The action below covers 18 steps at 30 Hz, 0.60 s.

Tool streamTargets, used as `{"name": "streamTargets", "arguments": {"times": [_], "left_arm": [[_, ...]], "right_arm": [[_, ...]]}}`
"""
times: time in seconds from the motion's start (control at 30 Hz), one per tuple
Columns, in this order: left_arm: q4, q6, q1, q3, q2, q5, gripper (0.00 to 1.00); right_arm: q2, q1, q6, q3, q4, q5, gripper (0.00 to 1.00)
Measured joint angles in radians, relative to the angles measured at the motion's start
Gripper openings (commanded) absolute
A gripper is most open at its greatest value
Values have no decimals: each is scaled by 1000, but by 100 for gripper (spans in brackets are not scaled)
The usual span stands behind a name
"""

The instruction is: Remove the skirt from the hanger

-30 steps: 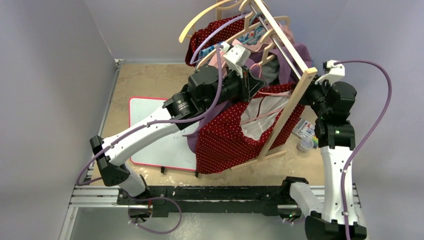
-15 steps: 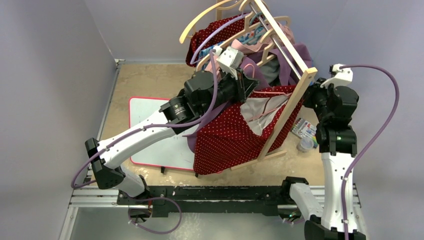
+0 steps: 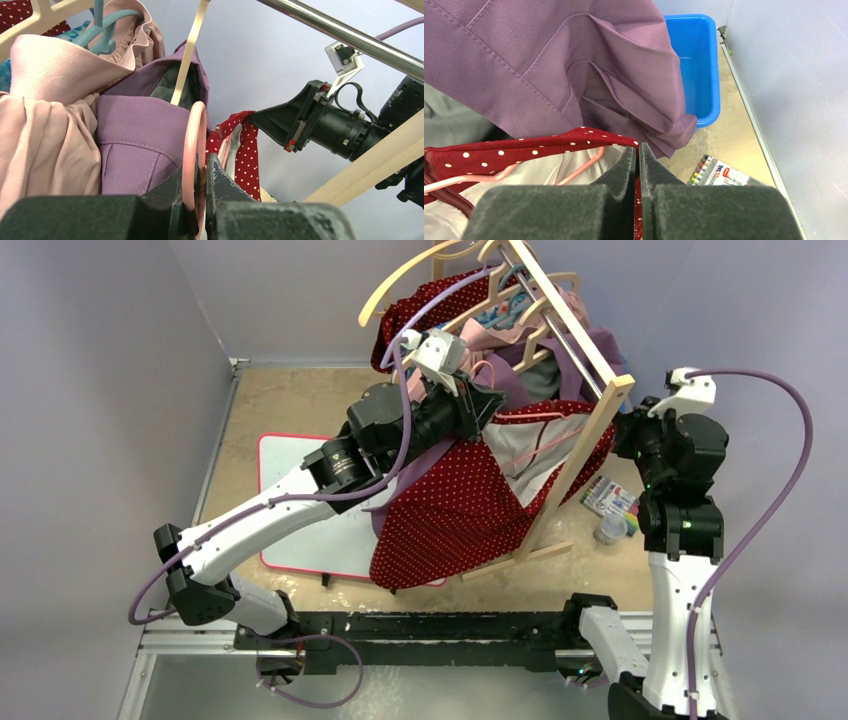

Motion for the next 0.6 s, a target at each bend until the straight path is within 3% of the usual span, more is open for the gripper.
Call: {"name": "streamTargets", "arguments": {"times": [0.33, 0.6], "left_arm": [[53, -3, 3, -32, -10, 106, 0], [110, -3, 4, -112, -85, 100, 0]], "right_arm": [[77, -7, 5, 21, 30, -100, 0], [150, -44, -27, 83, 18, -223, 0]]}}
